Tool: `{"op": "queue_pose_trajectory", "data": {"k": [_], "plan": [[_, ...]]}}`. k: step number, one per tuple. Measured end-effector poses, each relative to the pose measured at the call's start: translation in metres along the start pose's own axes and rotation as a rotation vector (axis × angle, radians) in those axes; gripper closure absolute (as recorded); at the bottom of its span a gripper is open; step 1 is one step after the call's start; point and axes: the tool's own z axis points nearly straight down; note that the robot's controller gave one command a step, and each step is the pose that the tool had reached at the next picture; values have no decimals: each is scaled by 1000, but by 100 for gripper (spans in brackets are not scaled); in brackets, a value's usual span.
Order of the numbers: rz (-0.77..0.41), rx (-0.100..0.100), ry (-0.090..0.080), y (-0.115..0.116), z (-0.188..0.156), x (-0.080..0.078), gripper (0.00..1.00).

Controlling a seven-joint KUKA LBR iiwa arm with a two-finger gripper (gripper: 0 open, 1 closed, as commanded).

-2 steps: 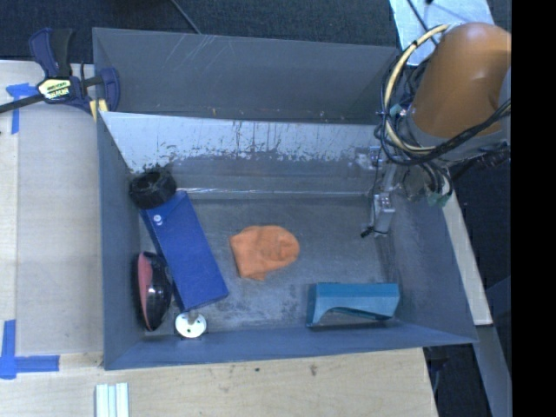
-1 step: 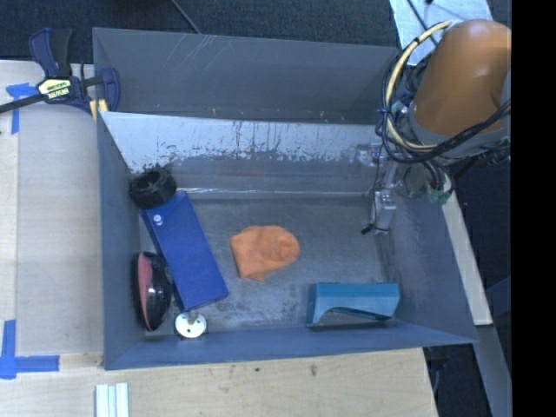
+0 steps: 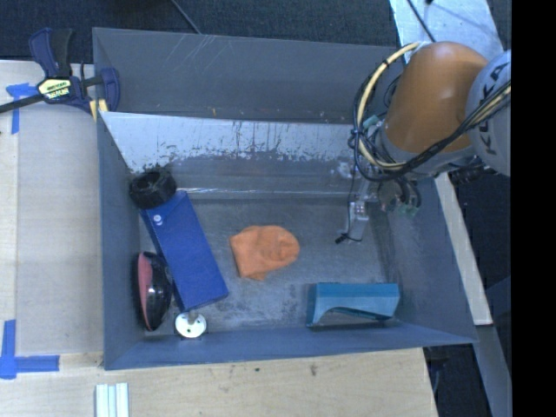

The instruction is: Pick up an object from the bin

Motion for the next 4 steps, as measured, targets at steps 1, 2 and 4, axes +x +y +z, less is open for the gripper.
{"op": "queue_pose_trajectory", "data": {"k": [1, 2, 4], "plan": [[33, -2, 9, 14, 25, -12, 0], [34, 1, 3, 60, 52, 20, 0], [40, 0, 7, 84, 102, 47, 100]]}}
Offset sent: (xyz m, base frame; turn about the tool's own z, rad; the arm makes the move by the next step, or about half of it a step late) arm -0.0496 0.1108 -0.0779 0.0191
